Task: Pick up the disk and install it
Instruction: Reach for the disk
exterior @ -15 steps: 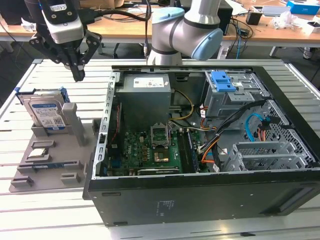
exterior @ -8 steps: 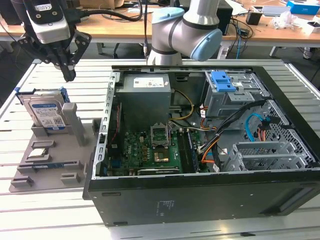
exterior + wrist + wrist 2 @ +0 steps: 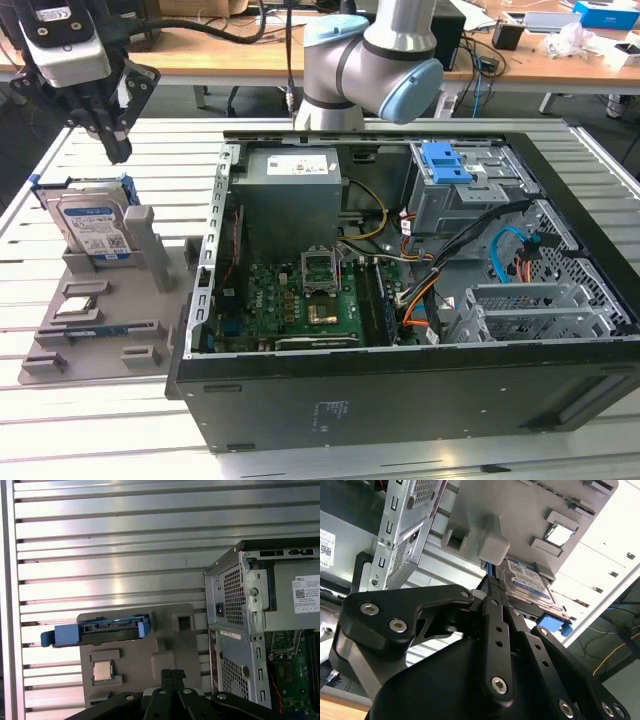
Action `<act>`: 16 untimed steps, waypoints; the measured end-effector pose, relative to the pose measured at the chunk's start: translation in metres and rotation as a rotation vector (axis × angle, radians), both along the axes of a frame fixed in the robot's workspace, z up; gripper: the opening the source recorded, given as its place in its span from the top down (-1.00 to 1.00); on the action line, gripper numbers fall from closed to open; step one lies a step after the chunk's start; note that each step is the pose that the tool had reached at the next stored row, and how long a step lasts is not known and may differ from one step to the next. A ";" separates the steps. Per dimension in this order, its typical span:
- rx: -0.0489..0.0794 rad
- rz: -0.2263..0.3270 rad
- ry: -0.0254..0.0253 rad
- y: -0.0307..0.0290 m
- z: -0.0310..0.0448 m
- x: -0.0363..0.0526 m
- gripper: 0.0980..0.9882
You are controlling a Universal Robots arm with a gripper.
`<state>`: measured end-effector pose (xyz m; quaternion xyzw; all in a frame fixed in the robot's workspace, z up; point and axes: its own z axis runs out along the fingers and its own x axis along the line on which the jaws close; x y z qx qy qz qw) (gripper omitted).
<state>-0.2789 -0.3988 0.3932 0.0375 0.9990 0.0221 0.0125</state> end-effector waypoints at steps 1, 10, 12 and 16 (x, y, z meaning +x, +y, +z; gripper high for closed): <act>0.000 0.000 0.0000 0.0000 0.0000 -0.0023 0.98; 0.000 0.000 0.0000 0.0000 -0.0001 -0.0351 0.98; 0.000 0.000 0.0000 0.0000 -0.0001 -0.0393 0.98; 0.000 0.000 0.0000 0.0000 -0.0001 -0.0489 0.98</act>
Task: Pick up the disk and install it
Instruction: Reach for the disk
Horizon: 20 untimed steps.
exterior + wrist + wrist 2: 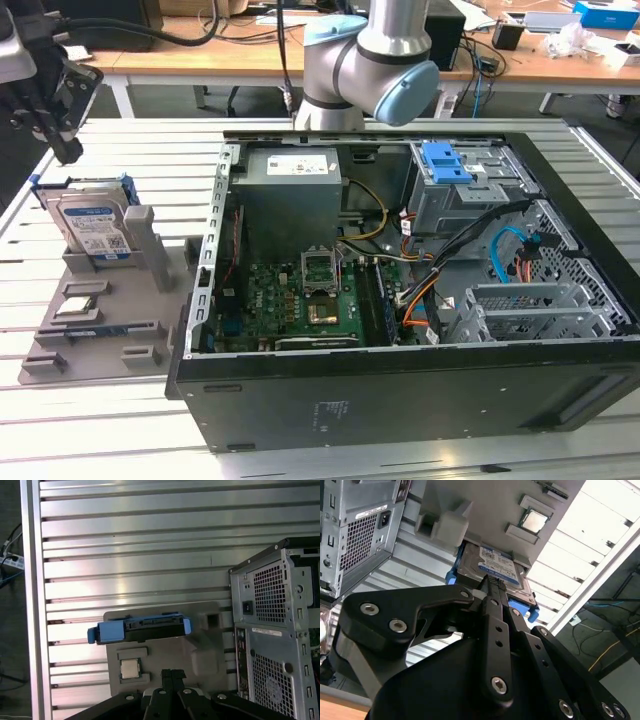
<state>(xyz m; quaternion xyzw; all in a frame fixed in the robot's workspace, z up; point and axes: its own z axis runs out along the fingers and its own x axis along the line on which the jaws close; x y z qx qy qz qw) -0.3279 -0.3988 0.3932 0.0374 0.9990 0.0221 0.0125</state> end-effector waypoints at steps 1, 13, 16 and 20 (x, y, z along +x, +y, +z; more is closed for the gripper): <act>0.000 0.000 0.0001 0.0000 0.0000 -0.0016 0.98; 0.000 0.000 0.0001 0.0000 0.0000 -0.0273 0.98; 0.000 0.000 0.0001 0.0000 0.0000 -0.0322 0.98; 0.000 0.000 0.0000 0.0000 0.0000 -0.0386 0.98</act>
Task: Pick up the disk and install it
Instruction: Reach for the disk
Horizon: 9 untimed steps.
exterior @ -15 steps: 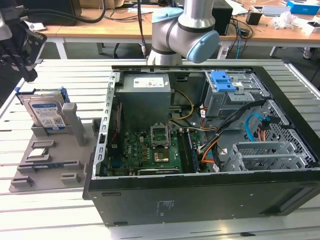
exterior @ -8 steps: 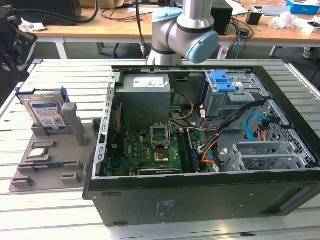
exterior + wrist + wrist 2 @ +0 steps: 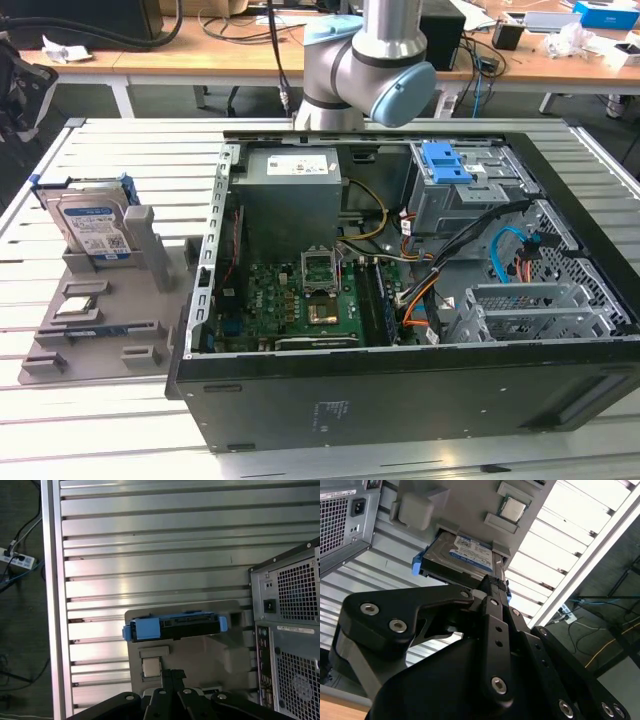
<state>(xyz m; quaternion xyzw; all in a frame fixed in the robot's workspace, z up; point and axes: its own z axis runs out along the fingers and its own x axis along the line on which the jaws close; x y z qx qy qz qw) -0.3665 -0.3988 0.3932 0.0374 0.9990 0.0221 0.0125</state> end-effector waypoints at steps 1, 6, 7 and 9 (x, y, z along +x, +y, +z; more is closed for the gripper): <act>0.000 0.000 0.0000 0.0000 0.0000 -0.0017 0.98; 0.000 0.000 0.0000 0.0000 0.0000 -0.0114 0.98; 0.000 0.000 0.0000 0.0000 0.0000 -0.0151 0.98; 0.000 0.000 -0.0001 0.0000 0.0000 -0.0160 0.98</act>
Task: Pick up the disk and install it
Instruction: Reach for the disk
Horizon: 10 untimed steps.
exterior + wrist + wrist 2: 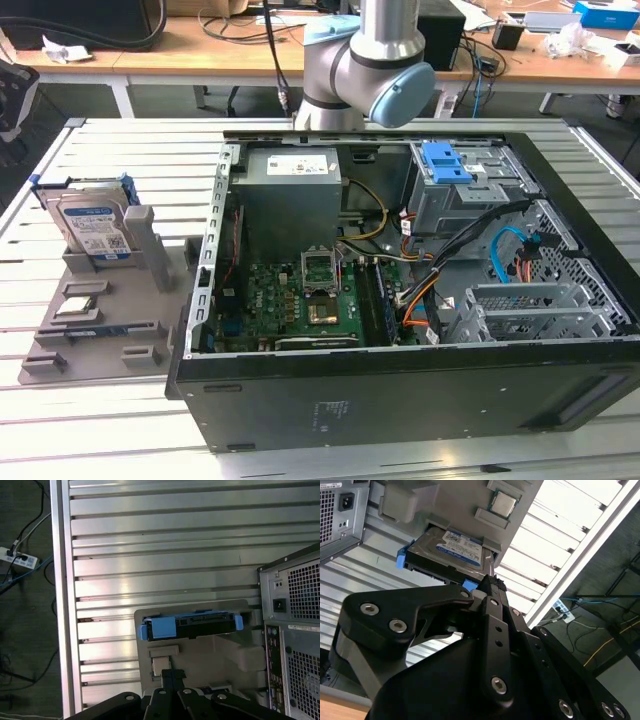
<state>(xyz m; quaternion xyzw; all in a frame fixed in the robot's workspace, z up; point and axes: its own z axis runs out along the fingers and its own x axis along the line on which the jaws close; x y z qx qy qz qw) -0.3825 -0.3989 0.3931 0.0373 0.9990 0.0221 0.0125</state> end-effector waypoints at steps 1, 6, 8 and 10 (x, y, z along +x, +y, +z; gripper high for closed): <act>0.000 0.000 0.0002 0.0000 0.0001 -0.0001 0.98; 0.000 0.000 0.0001 0.0000 0.0001 -0.0002 0.98; 0.000 0.000 0.0000 0.0000 0.0000 -0.0003 0.98; 0.000 0.000 0.0001 0.0000 0.0001 -0.0003 0.98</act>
